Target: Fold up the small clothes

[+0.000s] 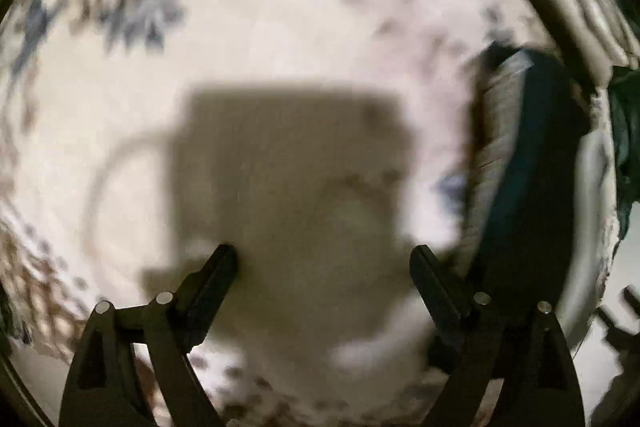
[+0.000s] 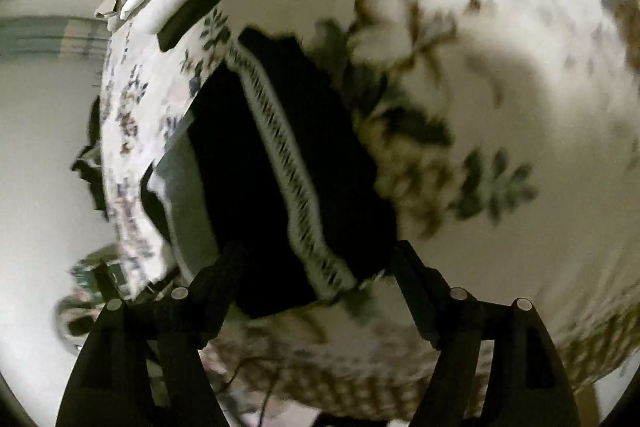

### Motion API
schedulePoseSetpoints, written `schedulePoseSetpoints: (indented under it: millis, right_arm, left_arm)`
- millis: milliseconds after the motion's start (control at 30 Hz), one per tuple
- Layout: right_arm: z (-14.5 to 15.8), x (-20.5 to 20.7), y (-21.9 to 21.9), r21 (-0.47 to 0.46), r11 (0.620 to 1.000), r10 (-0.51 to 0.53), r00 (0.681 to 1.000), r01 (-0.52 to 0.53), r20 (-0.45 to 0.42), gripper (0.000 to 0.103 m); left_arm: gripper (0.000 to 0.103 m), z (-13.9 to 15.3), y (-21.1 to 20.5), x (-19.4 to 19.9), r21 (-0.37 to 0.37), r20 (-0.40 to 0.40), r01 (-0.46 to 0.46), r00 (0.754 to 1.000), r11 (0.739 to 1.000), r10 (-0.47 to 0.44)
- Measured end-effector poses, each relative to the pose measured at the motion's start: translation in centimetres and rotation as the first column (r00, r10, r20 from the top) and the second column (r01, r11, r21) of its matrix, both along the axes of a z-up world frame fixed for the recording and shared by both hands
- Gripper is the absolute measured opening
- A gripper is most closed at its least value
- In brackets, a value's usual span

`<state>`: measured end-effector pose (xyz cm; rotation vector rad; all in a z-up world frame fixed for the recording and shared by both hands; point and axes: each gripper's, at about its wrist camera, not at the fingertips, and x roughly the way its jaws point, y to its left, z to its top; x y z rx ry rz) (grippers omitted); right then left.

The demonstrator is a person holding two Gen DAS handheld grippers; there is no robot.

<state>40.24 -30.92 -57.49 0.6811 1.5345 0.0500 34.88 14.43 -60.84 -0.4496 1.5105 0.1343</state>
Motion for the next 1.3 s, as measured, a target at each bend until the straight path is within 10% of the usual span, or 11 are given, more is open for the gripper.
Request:
schedulePoseSetpoints:
  millis: [67, 400, 467, 633, 767, 867, 1000, 1133, 1300]
  right_arm:
    - [0.0, 2.4, -1.3, -0.015, 1.000, 0.011, 1.000, -0.011, 0.025, 0.077]
    - [-6.5, 18.1, 4.9, -0.015, 0.990, 0.138, 0.988, -0.138, 0.071, 0.071]
    - [-6.0, 18.6, 5.7, -0.086, 0.983, 0.168, 0.981, -0.160, 0.098, 0.003]
    - [-2.2, 17.8, 3.2, -0.168, 0.984, 0.098, 0.976, -0.065, 0.196, 0.003]
    - [-4.0, 17.7, 2.1, -0.197, 0.975, 0.118, 0.990, -0.102, 0.071, 0.003]
    - [-5.9, 18.4, 2.6, -0.085, 0.985, 0.141, 0.987, -0.147, -0.077, 0.010]
    - [-1.7, 20.5, 5.4, -0.110, 0.965, 0.239, 0.971, -0.240, -0.024, 0.038]
    - [1.4, 24.4, 16.7, -0.062, 0.845, 0.534, 0.843, -0.531, 0.059, 0.040]
    - [-1.4, 24.1, 33.1, -0.099, 0.484, 0.875, 0.484, -0.870, 0.017, 0.039]
  left_arm:
    - [0.103, -1.0, -0.5, 0.4, -0.005, 0.022, 0.015, 1.000, 1.000, -0.015]
    - [0.103, -3.3, -1.5, 3.9, 0.109, -0.219, 0.015, 0.976, 0.994, 0.009]
    - [0.103, -2.2, -0.9, 4.1, 0.084, -0.200, -0.022, 0.979, 0.996, 0.039]
    - [0.103, 2.4, 0.5, 4.6, -0.109, -0.015, -0.147, 0.989, 0.983, 0.146]
    - [0.103, 2.5, -1.3, 6.1, -0.278, 0.062, -0.126, 0.987, 0.952, 0.148]
    - [0.103, 1.3, -3.8, 6.5, -0.270, 0.099, -0.068, 0.990, 0.961, 0.098]
    - [0.103, 1.3, -5.3, 5.2, -0.231, 0.127, -0.034, 0.990, 0.972, 0.065]
    - [0.103, 2.5, -5.2, 3.8, -0.199, 0.162, -0.044, 0.984, 0.979, 0.077]
    - [0.103, 4.4, -4.3, 1.8, 0.028, 0.188, -0.092, 0.978, 0.995, 0.085]
